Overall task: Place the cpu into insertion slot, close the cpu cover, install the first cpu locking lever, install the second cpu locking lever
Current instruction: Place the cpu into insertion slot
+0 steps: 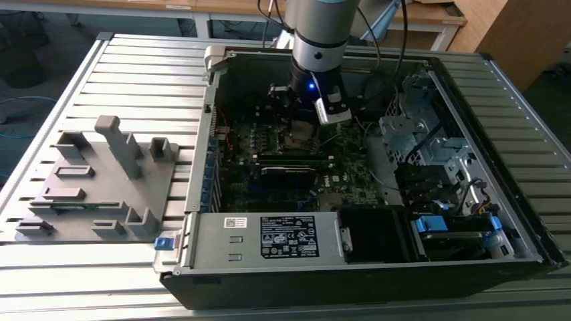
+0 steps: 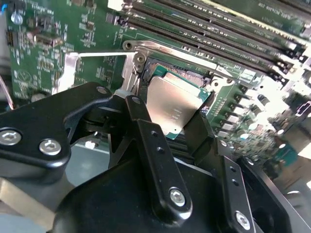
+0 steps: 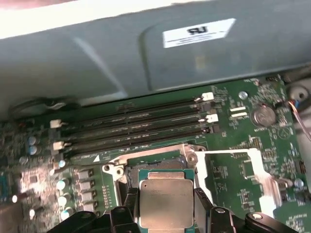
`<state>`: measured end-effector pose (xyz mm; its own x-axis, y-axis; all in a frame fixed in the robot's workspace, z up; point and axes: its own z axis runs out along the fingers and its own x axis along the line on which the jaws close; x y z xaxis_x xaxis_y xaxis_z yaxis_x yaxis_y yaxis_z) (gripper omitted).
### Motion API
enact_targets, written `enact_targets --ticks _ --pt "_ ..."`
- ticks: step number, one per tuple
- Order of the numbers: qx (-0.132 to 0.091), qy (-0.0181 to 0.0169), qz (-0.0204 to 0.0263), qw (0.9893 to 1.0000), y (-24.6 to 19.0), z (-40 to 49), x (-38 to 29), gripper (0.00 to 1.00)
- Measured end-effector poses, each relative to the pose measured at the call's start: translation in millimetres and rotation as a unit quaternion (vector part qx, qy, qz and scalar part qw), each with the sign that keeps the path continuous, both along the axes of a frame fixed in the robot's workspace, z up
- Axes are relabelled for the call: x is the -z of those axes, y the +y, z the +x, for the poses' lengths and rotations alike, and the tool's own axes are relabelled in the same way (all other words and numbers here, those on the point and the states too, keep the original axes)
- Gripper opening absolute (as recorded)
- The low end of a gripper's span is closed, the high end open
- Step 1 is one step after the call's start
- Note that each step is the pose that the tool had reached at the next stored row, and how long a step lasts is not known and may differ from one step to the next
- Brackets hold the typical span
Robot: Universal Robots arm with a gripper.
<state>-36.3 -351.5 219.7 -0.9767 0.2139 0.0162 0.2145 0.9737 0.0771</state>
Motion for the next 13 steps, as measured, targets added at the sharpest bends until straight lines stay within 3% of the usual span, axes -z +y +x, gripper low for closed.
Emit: enact_targets --ticks 3,6,9,13 --pt "0.027 0.0 0.0001 0.9996 0.0 0.0 0.4 0.54" --pt "0.054 0.0 0.0001 0.9986 0.0 0.0 0.8 0.54" --pt "0.081 -0.0001 0.0001 0.9967 0.0 0.0 1.1 0.54" --pt "0.116 -0.0001 0.0001 0.9933 0.0 0.0 1.4 0.54"
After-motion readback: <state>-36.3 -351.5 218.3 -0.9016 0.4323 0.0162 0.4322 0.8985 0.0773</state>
